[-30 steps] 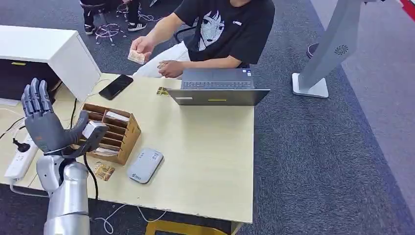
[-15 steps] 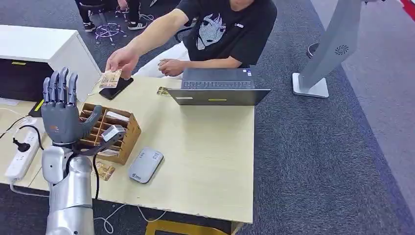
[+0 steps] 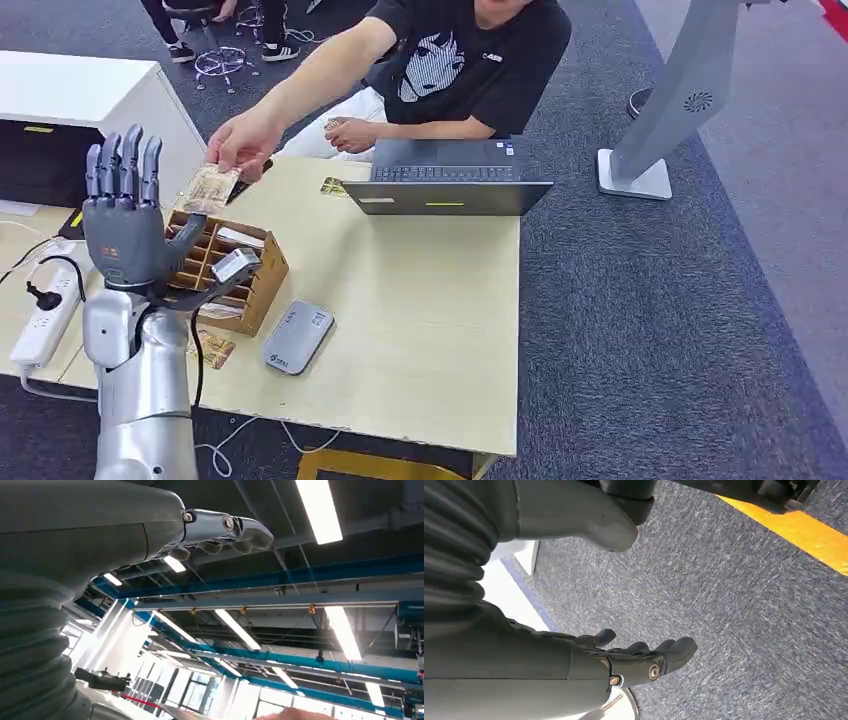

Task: Pass the card to the sensor for recognition and then transmit it.

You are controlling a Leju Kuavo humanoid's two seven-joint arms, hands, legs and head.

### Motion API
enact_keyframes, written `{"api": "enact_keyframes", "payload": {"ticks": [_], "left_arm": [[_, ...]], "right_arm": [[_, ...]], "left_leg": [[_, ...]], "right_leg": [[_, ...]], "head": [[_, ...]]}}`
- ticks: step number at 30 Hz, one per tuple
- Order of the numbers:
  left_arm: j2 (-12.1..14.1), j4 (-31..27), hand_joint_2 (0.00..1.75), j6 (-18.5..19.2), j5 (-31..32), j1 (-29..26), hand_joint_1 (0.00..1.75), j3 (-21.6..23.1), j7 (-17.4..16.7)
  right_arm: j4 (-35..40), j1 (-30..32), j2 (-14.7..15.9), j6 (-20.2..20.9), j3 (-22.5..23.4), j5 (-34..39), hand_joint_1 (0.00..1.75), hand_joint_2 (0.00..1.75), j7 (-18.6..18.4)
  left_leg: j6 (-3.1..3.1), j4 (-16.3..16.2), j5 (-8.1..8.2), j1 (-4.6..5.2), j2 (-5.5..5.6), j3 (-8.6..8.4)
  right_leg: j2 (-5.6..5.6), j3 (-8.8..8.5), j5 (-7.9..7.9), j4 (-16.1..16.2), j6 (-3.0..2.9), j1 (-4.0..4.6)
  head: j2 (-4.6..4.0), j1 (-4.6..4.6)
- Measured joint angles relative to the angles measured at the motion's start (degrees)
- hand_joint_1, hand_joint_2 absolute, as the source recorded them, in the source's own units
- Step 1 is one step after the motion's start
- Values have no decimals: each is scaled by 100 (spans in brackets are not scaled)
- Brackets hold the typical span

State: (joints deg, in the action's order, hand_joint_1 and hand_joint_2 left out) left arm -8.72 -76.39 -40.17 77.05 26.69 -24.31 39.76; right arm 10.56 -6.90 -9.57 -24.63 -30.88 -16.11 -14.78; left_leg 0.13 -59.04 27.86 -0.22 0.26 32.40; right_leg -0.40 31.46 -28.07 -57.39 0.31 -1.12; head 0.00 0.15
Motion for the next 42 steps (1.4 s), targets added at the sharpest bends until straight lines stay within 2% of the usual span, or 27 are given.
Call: {"api": "enact_keyframes", "payload": {"ticks": [10,16,17,42], "left_arm": [[-245,-70,175,0,98,90,0,35,2],[-297,-92,175,0,26,94,3,44,2],[-302,-92,175,0,-4,93,175,44,2],[-350,-234,175,0,-297,97,175,81,2]], "right_arm": [[31,-23,-22,0,9,0,0,175,-68],[46,-58,-55,26,22,-2,0,175,-116],[46,-64,-59,26,24,-7,0,175,-120],[63,-78,-83,18,155,-85,0,175,-92]], "left_leg": [[0,-2,0,0,0,0],[0,-1,0,0,-1,0],[0,-1,0,0,-1,0],[0,-2,0,0,-1,2]], "right_leg": [[-1,1,0,0,0,0],[-1,2,0,0,0,1],[-1,2,0,0,0,1],[-1,3,0,0,0,0]], "head": [[0,0],[0,0],[0,0],[0,2]]}}
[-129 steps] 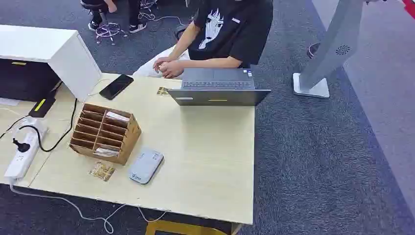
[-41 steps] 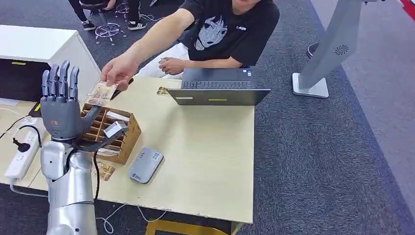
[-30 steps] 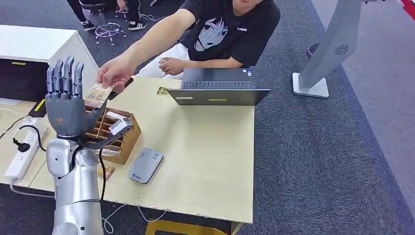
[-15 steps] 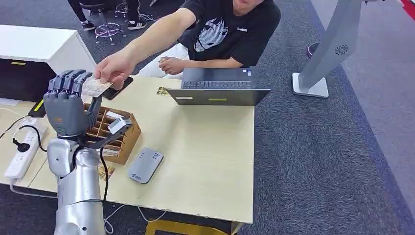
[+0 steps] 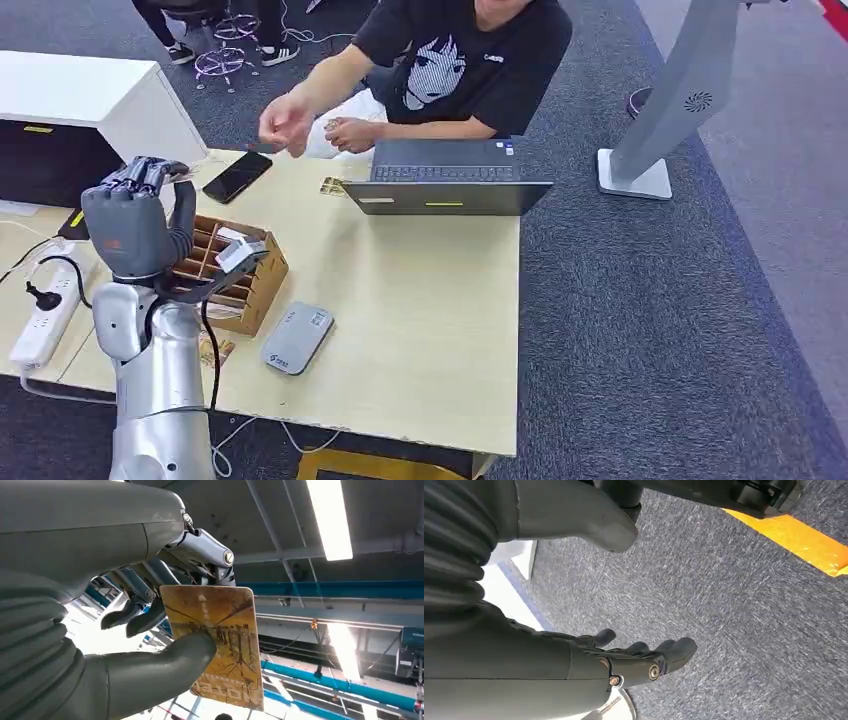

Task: Pass the card to the sensor for recognition and then transmit it.

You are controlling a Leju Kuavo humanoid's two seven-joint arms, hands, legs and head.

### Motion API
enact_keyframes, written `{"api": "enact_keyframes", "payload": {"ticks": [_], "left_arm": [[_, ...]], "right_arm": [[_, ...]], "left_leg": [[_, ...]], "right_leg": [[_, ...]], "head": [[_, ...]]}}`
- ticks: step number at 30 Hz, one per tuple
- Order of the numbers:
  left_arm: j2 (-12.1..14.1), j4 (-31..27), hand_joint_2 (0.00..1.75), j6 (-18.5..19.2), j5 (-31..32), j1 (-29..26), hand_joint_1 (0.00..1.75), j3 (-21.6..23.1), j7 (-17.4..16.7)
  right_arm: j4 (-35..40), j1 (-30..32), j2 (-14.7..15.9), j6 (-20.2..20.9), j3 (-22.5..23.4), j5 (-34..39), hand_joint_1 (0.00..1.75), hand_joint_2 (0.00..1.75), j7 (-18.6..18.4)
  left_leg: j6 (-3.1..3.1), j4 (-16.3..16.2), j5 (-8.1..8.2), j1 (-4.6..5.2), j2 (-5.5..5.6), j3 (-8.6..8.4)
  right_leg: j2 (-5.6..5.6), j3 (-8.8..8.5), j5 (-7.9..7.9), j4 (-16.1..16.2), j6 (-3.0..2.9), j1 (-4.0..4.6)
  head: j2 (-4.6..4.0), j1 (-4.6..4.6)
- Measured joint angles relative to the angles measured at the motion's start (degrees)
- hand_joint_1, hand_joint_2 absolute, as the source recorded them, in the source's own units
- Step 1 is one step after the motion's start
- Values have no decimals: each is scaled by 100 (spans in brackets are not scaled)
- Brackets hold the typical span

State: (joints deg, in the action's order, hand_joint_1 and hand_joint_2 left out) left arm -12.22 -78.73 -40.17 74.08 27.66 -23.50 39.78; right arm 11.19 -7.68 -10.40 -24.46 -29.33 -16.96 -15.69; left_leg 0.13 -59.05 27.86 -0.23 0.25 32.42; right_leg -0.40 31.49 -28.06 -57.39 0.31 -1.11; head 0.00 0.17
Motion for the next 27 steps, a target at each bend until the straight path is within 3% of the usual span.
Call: {"api": "enact_keyframes", "payload": {"ticks": [16,20,27], "left_arm": [[-4,-225,175,0,-335,-75,175,328,2],[-11,-254,175,0,-613,-291,175,634,-151],[-87,-197,175,2,-1402,-903,175,1201,15]], "right_arm": [[2,2,-2,-26,63,-4,0,175,24],[68,29,-2,-44,109,-22,0,175,-11],[66,59,-35,-140,340,-135,0,175,153]], "left_leg": [[0,0,0,0,0,0],[0,0,1,0,0,0],[1,0,2,2,-1,3]], "right_leg": [[0,0,0,0,0,0],[0,0,0,0,0,0],[-1,5,-1,2,0,-1]], "head": [[0,-2],[0,-2],[0,-2]]}}
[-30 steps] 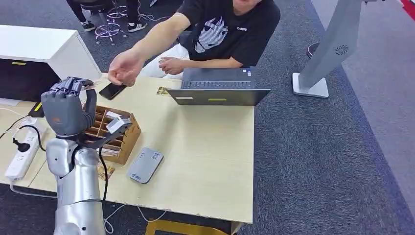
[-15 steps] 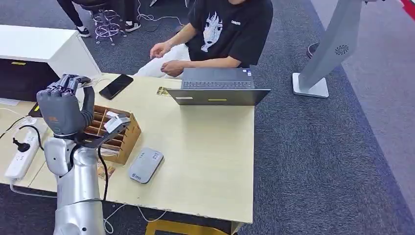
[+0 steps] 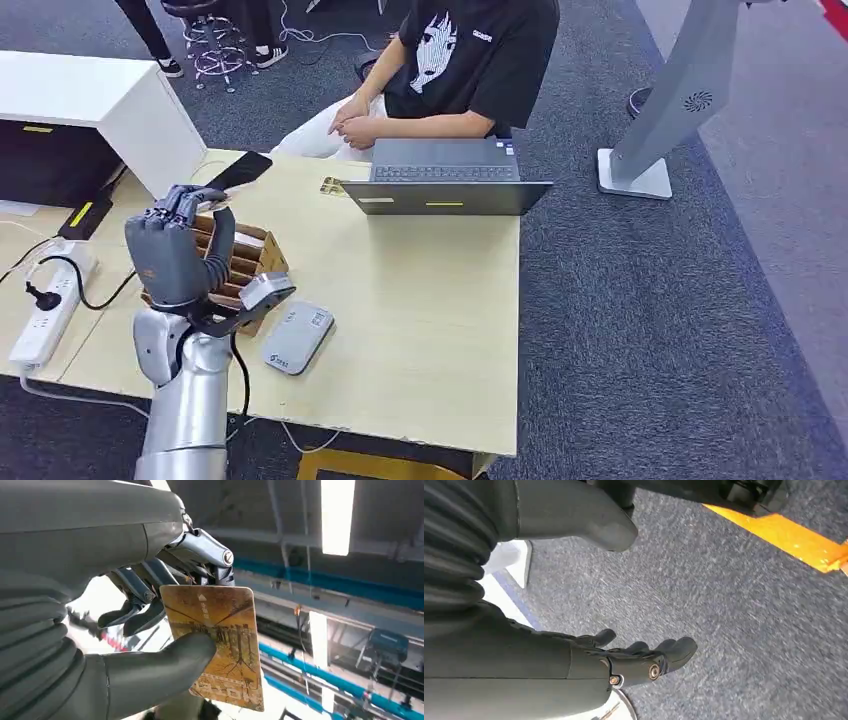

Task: Pass the card to the sensor for recognition and then transmit it.

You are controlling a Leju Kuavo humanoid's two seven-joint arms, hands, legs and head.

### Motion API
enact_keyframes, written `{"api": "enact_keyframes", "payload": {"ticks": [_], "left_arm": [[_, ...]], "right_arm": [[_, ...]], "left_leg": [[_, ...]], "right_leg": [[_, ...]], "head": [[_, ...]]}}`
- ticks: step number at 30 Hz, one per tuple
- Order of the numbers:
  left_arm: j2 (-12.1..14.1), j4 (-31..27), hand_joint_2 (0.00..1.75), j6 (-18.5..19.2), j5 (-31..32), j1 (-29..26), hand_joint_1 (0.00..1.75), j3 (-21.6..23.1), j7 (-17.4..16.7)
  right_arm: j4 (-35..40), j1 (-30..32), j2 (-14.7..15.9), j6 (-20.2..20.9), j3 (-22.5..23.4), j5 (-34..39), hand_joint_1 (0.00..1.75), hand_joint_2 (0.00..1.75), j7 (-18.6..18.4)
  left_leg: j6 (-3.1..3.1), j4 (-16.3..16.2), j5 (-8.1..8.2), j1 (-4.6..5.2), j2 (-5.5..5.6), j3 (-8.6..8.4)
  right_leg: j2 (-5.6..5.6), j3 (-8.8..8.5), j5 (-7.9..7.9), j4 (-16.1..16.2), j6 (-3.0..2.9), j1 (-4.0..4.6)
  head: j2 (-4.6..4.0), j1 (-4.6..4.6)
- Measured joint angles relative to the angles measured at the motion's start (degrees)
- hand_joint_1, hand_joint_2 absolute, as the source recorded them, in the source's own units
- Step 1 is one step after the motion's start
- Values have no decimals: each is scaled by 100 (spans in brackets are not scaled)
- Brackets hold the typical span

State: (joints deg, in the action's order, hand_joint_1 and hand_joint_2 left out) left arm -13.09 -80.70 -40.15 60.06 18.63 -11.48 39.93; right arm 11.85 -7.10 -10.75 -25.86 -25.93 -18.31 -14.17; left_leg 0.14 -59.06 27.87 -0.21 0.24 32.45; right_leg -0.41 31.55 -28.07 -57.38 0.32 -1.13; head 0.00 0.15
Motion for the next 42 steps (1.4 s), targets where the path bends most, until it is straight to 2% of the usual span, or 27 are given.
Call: {"api": "enact_keyframes", "payload": {"ticks": [2,4,10,13,18,24,30,34,42], "left_arm": [[13,42,175,0,-419,-212,175,266,-97],[116,44,175,0,-864,-431,175,677,-442],[588,-35,175,0,-1342,-841,175,1606,-1104],[826,-164,175,0,-1516,-1023,175,1925,-1279],[1077,-310,175,0,-1759,-1336,175,2178,-1427],[1182,-352,175,0,-1783,-1580,175,2213,-1473],[1136,-330,175,-2,-805,-1939,175,1992,-1386],[1073,-128,175,-2,29,-2015,175,1541,-1670],[999,77,175,-2,114,-2051,175,1177,-1720]], "right_arm": [[0,37,-4,-17,101,-35,0,175,57],[-2,81,-7,-48,162,-79,0,175,94],[-15,196,-17,-135,280,-88,0,175,180],[-22,248,-22,-170,326,-90,0,175,221],[-39,303,-37,-223,374,-88,0,175,280],[-52,351,-48,-256,422,-86,0,175,341],[-77,390,-48,-295,468,-88,0,175,411],[-77,390,-48,-291,505,-88,0,175,411],[-79,391,-48,-291,551,-88,0,175,411]], "left_leg": [[0,0,0,0,1,1],[0,0,0,0,1,3],[0,1,0,-1,1,4],[0,1,0,-2,0,5],[0,1,0,-1,-1,5],[1,1,1,-1,1,9],[1,1,1,-1,0,10],[1,2,1,-1,1,9],[1,1,1,-2,2,10]], "right_leg": [[1,0,0,0,0,0],[1,1,0,0,0,0],[0,2,0,0,0,2],[1,2,-1,0,0,2],[0,3,-2,0,1,1],[2,3,-2,0,2,0],[2,5,-3,0,2,1],[2,5,-4,0,3,1],[4,4,-3,0,3,1]], "head": [[0,0],[0,0],[0,0],[0,2],[0,2],[0,2],[0,0],[0,0],[0,0]]}}
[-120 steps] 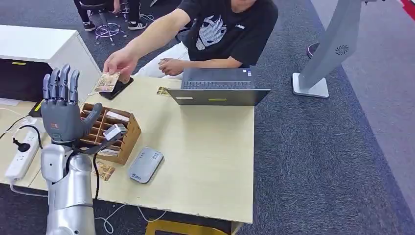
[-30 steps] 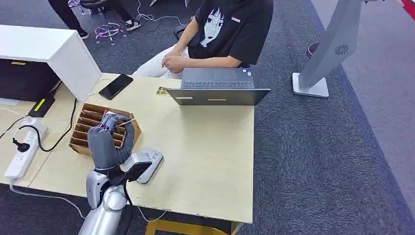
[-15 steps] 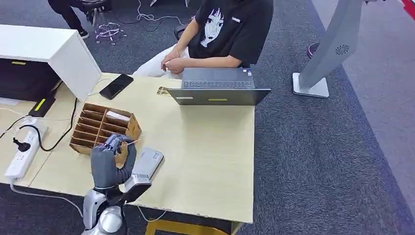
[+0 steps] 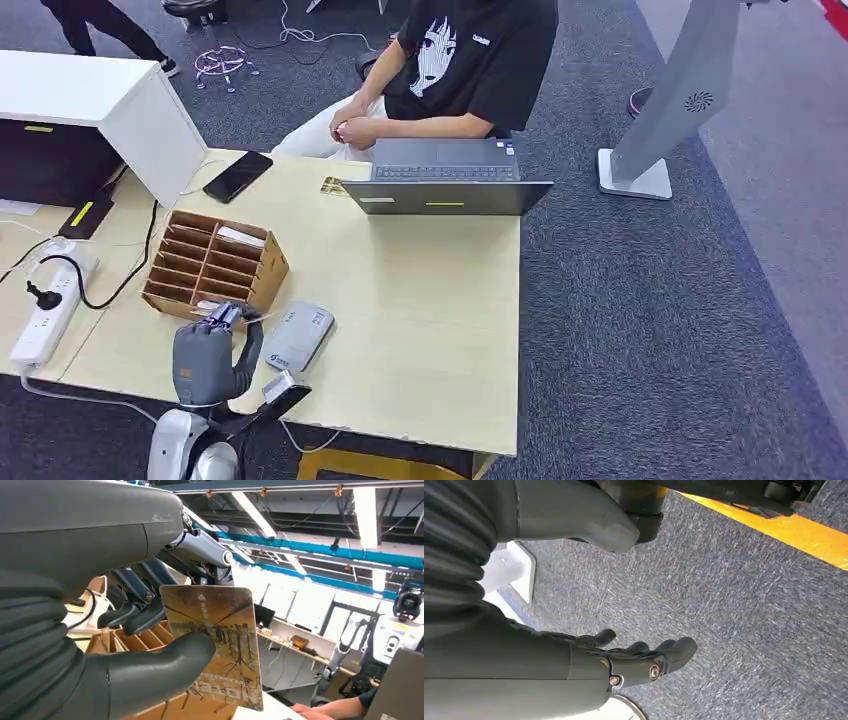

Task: Pass the card to the sensor for recognition and then transmit it.

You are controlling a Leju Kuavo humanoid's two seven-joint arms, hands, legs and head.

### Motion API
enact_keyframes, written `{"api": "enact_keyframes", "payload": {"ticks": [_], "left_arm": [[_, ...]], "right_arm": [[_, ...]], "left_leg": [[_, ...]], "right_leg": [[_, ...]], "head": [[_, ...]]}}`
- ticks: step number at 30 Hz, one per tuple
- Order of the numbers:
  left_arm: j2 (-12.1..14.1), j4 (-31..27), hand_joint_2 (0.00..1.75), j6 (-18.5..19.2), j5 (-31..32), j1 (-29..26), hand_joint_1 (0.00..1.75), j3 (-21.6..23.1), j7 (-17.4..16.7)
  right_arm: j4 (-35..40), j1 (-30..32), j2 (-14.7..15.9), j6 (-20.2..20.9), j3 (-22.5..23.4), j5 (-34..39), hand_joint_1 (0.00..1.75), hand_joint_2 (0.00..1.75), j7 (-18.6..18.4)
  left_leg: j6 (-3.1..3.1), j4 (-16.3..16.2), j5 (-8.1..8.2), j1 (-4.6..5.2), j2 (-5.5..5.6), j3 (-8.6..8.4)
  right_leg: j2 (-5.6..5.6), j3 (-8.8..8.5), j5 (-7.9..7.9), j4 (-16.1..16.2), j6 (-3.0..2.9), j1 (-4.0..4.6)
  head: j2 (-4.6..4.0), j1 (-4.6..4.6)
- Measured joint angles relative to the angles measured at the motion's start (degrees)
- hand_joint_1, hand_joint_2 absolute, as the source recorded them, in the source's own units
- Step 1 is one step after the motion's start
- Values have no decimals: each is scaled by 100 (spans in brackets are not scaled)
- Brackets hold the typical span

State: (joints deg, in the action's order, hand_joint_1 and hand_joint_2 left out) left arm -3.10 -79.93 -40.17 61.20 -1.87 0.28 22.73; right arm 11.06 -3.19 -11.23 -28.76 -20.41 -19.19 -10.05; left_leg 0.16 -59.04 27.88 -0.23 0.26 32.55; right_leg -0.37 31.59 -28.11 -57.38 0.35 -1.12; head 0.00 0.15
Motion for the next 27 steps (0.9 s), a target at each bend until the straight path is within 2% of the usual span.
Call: {"api": "enact_keyframes", "payload": {"ticks": [9,14,23,27], "left_arm": [[-24,120,175,-4,160,7,175,-96,-96],[-159,347,175,-4,457,63,175,-483,194],[-186,413,175,-4,479,91,175,-555,199],[-267,754,175,-4,623,251,175,-855,225]], "right_arm": [[0,9,0,4,20,2,0,175,85],[-13,18,0,7,59,17,0,175,155],[-15,17,0,7,59,15,0,175,155],[-22,15,0,15,68,-18,0,175,146]], "left_leg": [[1,0,1,1,0,1],[0,0,0,0,0,1],[0,0,0,0,0,1],[0,0,0,1,0,1]], "right_leg": [[0,1,0,0,0,0],[0,2,0,0,0,0],[0,2,0,0,0,0],[0,2,0,0,0,-1]], "head": [[0,0],[0,0],[0,0],[0,0]]}}
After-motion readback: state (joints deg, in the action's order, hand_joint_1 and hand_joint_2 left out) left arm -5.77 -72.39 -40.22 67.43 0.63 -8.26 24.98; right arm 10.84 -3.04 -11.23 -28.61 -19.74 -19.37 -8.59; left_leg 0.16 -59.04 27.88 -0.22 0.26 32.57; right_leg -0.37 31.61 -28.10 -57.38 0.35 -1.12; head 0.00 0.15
